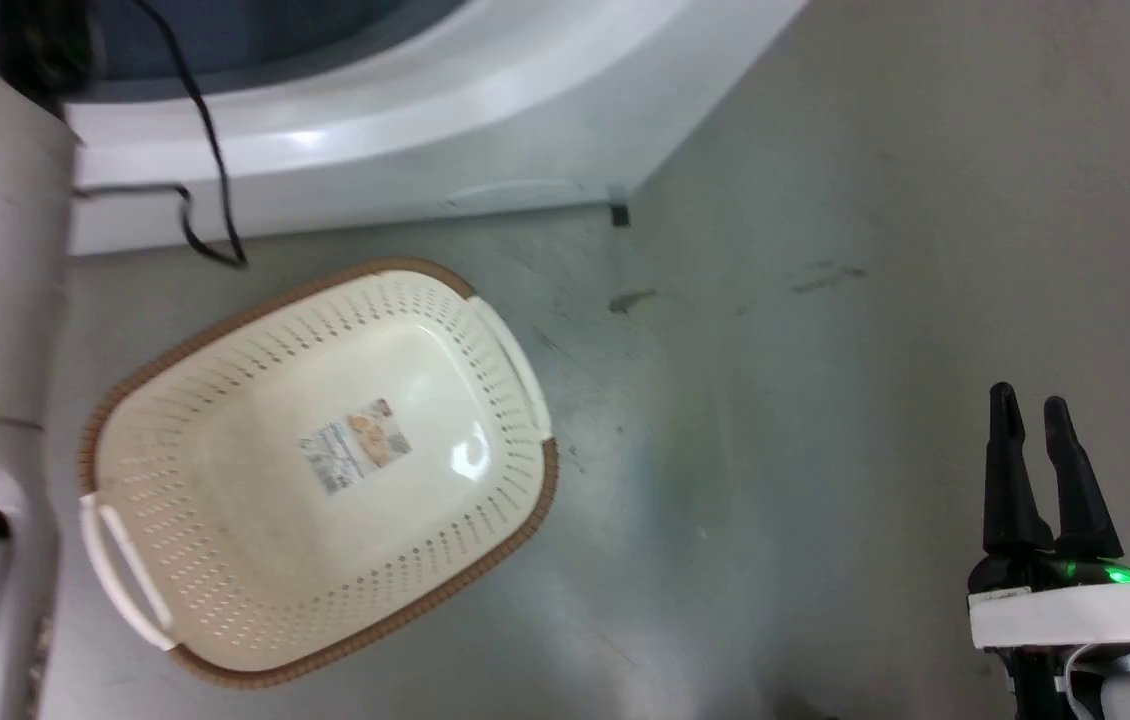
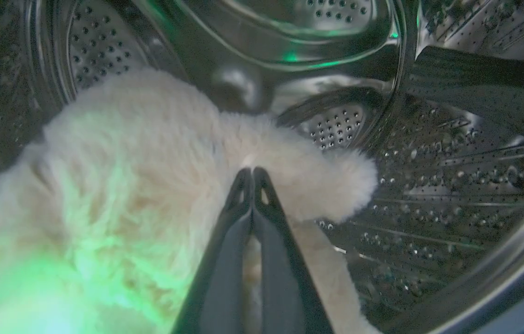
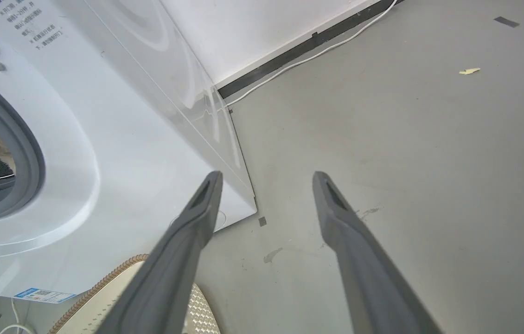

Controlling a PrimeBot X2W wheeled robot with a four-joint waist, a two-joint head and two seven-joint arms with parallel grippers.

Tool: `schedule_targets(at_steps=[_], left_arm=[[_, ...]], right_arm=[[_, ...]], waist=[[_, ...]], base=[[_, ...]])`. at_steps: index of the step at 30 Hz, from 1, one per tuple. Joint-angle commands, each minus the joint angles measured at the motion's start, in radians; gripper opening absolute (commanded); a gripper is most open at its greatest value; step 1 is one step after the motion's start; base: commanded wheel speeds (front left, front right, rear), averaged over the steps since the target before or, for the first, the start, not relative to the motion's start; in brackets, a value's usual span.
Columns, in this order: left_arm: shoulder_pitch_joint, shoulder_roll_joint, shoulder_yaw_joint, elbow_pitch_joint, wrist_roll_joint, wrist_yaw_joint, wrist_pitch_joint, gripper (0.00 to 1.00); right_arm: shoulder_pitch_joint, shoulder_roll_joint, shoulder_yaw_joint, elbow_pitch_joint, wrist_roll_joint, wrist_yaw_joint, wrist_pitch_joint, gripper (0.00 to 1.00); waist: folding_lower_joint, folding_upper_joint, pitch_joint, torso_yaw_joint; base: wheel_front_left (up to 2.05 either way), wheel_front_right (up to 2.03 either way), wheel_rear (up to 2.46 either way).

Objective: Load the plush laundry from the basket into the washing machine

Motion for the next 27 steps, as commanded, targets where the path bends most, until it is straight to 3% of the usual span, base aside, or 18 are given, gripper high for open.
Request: schedule_targets(at_steps=[1,17,27], left_arm=[[-0.033,0.011,0.003,-0.003,0.010,0.005,-0.005,0.00],[-0.209,0.133,0.014,-0.018,0.039,0.026,0.015,0.00],[-0.225,0.130,0.006,0.013,0.025,0.030,0.060,0.00]], right_arm=[[-0.008,0.000,0.003,-0.009,0.009,-0.001,-0.004,1.00],[0.042,0.000,0.036,-0.076,0.035,-0.001,-0.004,1.00],[0.047,0.000,0.035,-0.103,0.041,-0.001,-0.004,1.00]], waist=[[-0.0001,-0.0001,0.040,-0.035],[-0.0001,-0.0001,0.155,-0.112],[-0.0001,-0.0001,0.195,-0.110]], base=[[0.00,0.00,0.00],[0.00,0.00,0.00],[0.00,0.00,0.00]])
